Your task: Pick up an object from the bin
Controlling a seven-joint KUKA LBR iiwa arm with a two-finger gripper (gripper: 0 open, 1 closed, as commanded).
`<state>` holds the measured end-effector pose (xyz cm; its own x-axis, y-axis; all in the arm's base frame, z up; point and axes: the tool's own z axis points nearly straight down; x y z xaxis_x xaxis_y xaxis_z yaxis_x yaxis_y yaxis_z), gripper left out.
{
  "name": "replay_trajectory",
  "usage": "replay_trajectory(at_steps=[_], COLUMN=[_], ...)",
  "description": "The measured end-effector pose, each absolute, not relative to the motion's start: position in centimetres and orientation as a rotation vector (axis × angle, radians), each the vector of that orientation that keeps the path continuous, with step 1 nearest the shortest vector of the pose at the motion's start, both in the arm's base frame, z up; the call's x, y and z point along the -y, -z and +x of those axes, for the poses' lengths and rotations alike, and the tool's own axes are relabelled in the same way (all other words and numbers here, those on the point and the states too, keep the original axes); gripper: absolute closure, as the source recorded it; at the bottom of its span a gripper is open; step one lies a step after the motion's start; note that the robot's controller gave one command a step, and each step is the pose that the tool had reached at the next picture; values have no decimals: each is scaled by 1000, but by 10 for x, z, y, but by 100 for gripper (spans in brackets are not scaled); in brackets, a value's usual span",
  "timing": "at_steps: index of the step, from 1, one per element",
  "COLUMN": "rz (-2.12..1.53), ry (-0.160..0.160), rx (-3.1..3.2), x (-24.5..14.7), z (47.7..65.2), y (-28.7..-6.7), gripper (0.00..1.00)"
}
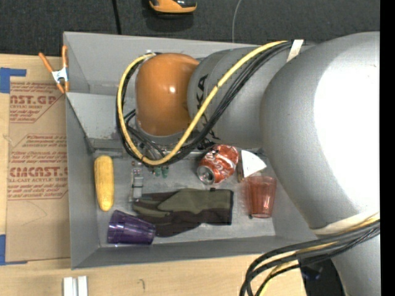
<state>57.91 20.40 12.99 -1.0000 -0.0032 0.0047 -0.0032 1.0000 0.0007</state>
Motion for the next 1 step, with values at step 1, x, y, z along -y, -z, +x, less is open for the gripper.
replay_trajectory(at_steps=[1], rz=[2], ry=[3], rx=[3143], x=[-203], z=[581], y=[-135], gripper=[0])
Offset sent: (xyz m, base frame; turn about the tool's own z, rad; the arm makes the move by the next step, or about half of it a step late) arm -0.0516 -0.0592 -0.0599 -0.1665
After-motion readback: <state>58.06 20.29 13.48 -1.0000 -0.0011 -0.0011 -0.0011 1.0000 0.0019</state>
